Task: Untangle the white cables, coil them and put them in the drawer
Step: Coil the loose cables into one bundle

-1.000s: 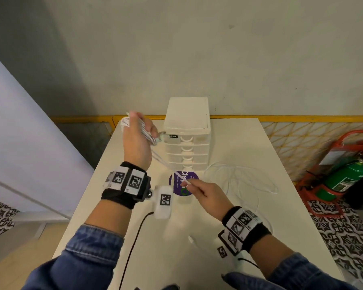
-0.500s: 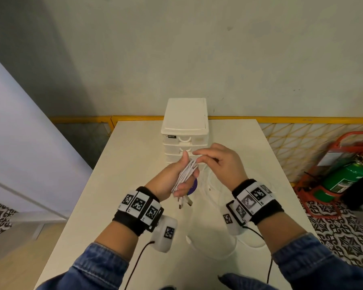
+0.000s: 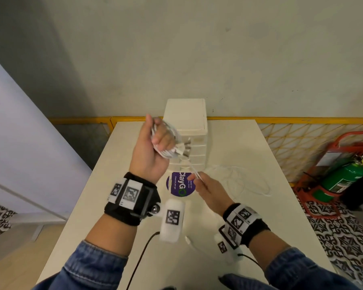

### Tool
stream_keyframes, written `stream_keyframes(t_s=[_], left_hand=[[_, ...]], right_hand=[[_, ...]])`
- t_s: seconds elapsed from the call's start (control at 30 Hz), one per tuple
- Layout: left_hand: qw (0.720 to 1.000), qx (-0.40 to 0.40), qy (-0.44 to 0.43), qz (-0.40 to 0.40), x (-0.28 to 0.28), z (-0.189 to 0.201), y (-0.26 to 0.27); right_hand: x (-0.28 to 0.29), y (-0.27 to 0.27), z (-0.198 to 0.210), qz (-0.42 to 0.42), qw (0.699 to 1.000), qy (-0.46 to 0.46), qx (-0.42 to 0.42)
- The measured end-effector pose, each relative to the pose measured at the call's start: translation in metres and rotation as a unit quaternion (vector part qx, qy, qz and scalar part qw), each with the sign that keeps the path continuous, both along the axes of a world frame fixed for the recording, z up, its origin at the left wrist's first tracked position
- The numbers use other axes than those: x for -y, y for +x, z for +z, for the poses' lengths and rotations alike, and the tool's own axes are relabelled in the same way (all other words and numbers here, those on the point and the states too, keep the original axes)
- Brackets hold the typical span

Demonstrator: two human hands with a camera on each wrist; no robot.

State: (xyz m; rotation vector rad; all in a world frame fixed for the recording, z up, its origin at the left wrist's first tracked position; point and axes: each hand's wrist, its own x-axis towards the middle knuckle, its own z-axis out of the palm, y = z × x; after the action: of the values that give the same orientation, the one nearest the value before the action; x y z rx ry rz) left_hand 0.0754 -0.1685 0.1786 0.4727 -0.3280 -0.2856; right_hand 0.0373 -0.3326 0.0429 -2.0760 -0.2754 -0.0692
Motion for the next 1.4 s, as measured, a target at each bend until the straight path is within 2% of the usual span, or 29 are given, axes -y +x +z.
stream_keyframes(t_s=[0.07, 0.13, 0.2, 0.23, 0.27, 0.33, 0.4, 0.43, 0.47, 0.5, 0.6, 0.63, 0.7, 0.83, 0.9, 0.93, 1.03, 1.13, 1.2, 1.27, 1.3, 1.33, 1.37, 1.4], left_hand=[[0.995, -0.033, -0.007, 0.095, -0.007, 0.009, 0.009], [0.979, -0.051, 0.024, 0.194, -0.012, 0.011, 0.017], [0.953, -0.048, 0.094, 0.283, -0.017, 0.008, 0.02], [0.932, -0.029, 0.16, 0.324, -0.02, 0.003, 0.021], [0.901, 0.004, 0.249, 0.356, -0.021, -0.004, 0.021], [0.803, 0.097, 0.458, 0.368, -0.022, -0.02, 0.02], [0.703, 0.171, 0.63, 0.282, -0.02, -0.035, 0.015], [0.682, 0.184, 0.673, 0.22, -0.018, -0.041, 0.011], [0.687, 0.184, 0.685, 0.155, -0.017, -0.045, 0.006], [0.709, 0.179, 0.677, 0.087, -0.015, -0.047, 0.0], [0.822, 0.131, 0.545, -0.104, -0.007, -0.048, -0.016], [0.853, 0.115, 0.49, -0.14, -0.004, -0.045, -0.02], [0.893, 0.093, 0.405, -0.174, 0.001, -0.04, -0.024], [0.944, 0.079, 0.219, -0.234, 0.002, -0.027, -0.019], [0.966, 0.078, 0.093, -0.228, 0.0, -0.017, -0.014], [0.976, 0.076, 0.046, -0.198, -0.001, -0.01, -0.011], [0.997, 0.07, -0.001, -0.034, -0.003, 0.013, -0.002], [0.99, 0.041, 0.032, 0.133, -0.007, 0.028, 0.007], [0.97, 0.037, 0.104, 0.217, -0.011, 0.026, 0.016], [0.936, 0.064, 0.22, 0.267, -0.016, 0.015, 0.023], [0.903, 0.099, 0.301, 0.288, -0.018, 0.008, 0.025], [0.85, 0.145, 0.398, 0.313, -0.019, -0.001, 0.026], [0.786, 0.193, 0.489, 0.326, -0.021, -0.011, 0.028], [0.73, 0.229, 0.56, 0.318, -0.022, -0.021, 0.027]], right_hand=[[-0.005, -0.01, -0.008, 0.013, 1.0, 0.007, -0.013], [-0.01, -0.017, -0.01, 0.033, 0.999, 0.009, -0.012], [-0.014, -0.021, -0.005, 0.06, 0.998, 0.001, 0.002], [-0.015, -0.022, 0.0, 0.076, 0.997, 0.002, 0.012], [-0.015, -0.022, 0.006, 0.09, 0.996, 0.004, 0.022], [-0.016, -0.021, 0.026, 0.097, 0.994, -0.001, 0.048], [-0.012, -0.017, 0.048, 0.073, 0.993, 0.012, 0.093], [-0.009, -0.014, 0.059, 0.056, 0.991, 0.021, 0.119], [-0.006, -0.01, 0.07, 0.044, 0.989, 0.029, 0.138], [-0.003, -0.006, 0.08, 0.035, 0.988, 0.029, 0.148], [0.006, 0.009, 0.093, 0.016, 0.988, -0.002, 0.155], [0.009, 0.014, 0.092, 0.012, 0.988, 0.003, 0.156], [0.014, 0.022, 0.082, 0.001, 0.985, 0.022, 0.17], [0.01, 0.022, 0.055, -0.032, 0.99, 0.008, 0.14], [0.007, 0.017, 0.038, -0.034, 0.994, -0.001, 0.103], [0.006, 0.014, 0.028, -0.032, 0.996, 0.001, 0.081], [0.004, 0.002, 0.005, -0.013, 1.0, -0.012, 0.019], [0.002, -0.012, -0.008, 0.046, 0.997, -0.047, -0.033], [0.001, -0.018, -0.008, 0.075, 0.994, -0.059, -0.045], [0.001, -0.021, -0.001, 0.086, 0.994, -0.06, -0.025], [0.001, -0.023, 0.005, 0.088, 0.994, -0.06, -0.005], [0.001, -0.025, 0.012, 0.09, 0.994, -0.06, 0.017], [0.002, -0.027, 0.02, 0.09, 0.994, -0.056, 0.035], [0.002, -0.029, 0.028, 0.09, 0.994, -0.049, 0.05]])
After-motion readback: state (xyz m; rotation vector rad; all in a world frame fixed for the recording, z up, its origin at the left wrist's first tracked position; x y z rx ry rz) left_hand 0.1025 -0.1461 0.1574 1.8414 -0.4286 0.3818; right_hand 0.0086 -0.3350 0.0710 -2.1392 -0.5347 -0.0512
